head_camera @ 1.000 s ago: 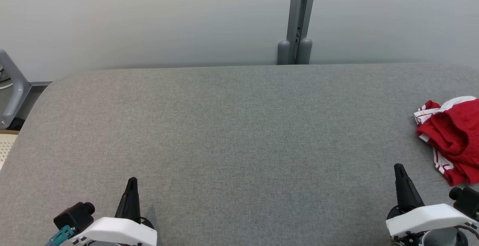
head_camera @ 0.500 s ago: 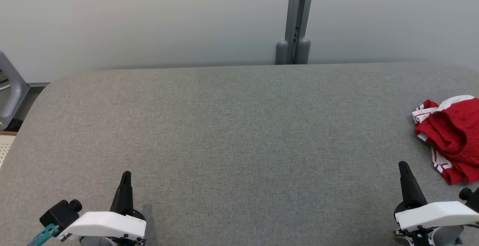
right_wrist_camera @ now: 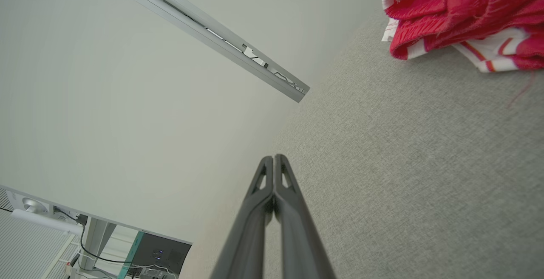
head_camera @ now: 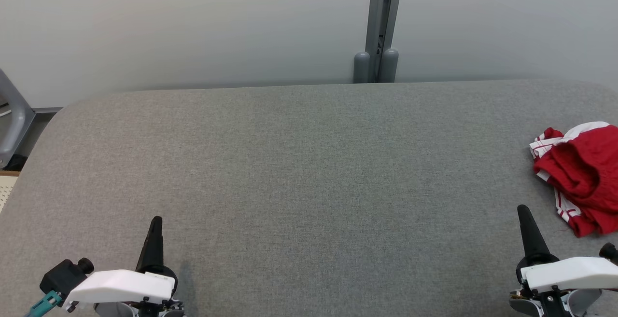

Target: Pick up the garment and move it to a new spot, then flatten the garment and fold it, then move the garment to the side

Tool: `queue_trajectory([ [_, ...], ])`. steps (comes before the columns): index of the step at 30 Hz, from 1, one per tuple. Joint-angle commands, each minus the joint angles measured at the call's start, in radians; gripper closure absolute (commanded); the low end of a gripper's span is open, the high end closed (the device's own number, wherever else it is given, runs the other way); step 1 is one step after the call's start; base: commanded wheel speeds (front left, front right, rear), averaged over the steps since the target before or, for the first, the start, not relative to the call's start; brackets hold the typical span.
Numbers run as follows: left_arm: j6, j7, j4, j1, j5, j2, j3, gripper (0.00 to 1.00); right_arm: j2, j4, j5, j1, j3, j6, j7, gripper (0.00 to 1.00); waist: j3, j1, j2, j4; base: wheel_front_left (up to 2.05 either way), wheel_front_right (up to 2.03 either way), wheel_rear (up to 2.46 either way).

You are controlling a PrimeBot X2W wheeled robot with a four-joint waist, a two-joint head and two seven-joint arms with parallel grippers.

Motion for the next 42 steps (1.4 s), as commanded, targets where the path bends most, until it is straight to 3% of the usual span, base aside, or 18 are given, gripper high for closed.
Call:
queue_trajectory([
  [1, -0.009, 0.006, -0.015, -0.035, -0.029, 0.005, 0.011, 1.0, -0.009, -0.017, 0.03, -0.022, -0.006, 0.0, 0.008, 1.0, 0.0, 0.0, 0.0, -0.001, 0.0, 0.0, 0.0],
  [42, -0.071, 0.104, -0.037, -0.055, -0.372, 0.007, 0.086, 1.0, -0.014, -0.042, 0.398, -0.028, -0.04, 0.0, 0.099, 1.0, 0.0, 0.0, 0.0, -0.016, 0.0, 0.0, 0.0],
])
